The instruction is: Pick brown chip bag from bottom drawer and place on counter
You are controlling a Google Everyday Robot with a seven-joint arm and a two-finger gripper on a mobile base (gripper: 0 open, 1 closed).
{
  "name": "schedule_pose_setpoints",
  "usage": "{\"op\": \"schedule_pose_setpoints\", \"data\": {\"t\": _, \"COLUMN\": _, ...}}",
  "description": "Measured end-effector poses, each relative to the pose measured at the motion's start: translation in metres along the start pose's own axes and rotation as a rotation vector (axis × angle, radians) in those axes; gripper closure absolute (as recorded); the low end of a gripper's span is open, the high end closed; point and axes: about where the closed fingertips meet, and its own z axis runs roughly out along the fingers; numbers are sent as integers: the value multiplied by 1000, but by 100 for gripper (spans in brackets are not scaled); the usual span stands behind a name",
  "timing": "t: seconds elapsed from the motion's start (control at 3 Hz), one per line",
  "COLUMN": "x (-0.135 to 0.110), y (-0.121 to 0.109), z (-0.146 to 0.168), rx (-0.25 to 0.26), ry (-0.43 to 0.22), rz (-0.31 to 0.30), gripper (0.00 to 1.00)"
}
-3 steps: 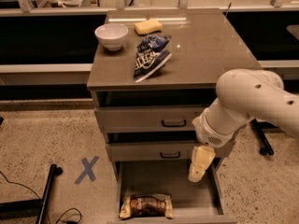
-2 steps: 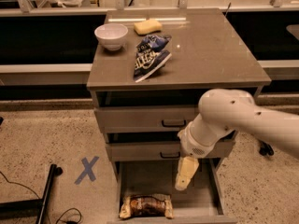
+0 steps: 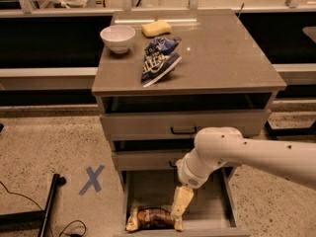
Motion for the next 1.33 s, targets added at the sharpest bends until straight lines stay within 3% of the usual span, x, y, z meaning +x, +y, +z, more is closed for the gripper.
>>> {"op": "schedule_pose_setpoints", "data": {"t": 0.33, "x": -1, "y": -1, "z": 3, "rx": 3, "ry": -6, "rz": 1, "gripper": 0}}
{"op": "schedule_pose_setpoints", "data": {"t": 0.67, "x": 3, "y": -6, "z": 19, "rx": -37, "ry": -9, "rz": 6, "gripper": 0}}
{"op": "schedule_pose_setpoints", "data": {"t": 1.0, "x": 33, "y": -6, "z": 89, "rx": -49, "ry": 44, "rz": -5, "gripper": 0}}
{"op": "schedule_pose_setpoints", "data": {"t": 1.33, "x": 58, "y": -6, "z": 138, "rx": 12, "ry": 56, "rz": -67, "gripper": 0}}
